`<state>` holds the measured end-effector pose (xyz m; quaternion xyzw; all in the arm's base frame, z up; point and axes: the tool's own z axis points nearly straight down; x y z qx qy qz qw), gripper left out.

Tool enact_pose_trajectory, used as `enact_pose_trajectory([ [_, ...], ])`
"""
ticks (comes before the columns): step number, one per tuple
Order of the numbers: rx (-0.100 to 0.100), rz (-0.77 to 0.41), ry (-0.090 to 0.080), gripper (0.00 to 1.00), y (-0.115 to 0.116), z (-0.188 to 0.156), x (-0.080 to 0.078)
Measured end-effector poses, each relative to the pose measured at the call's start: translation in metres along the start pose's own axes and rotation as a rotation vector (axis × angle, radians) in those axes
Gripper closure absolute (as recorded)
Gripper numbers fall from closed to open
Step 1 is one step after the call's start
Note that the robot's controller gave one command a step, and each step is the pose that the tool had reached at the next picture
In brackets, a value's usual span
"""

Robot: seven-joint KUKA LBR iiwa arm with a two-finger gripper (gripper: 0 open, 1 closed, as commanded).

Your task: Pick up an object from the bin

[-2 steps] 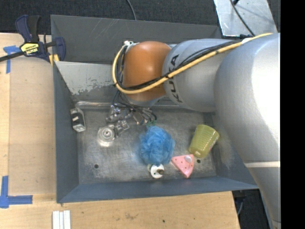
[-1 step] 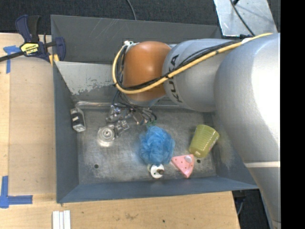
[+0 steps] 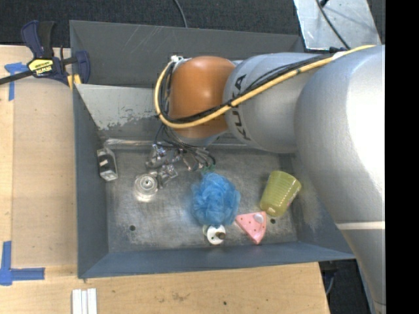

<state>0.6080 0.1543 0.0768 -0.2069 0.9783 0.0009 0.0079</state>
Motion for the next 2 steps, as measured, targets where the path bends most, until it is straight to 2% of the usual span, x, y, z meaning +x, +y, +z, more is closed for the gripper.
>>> enact_pose_trajectory([
  [1, -0.001, 0.0, 0.01, 1.0, 0.0002, -0.005, 0.0014],
  [2, -0.001, 0.0, 0.012, 1.0, 0.0001, -0.0117, 0.001],
])
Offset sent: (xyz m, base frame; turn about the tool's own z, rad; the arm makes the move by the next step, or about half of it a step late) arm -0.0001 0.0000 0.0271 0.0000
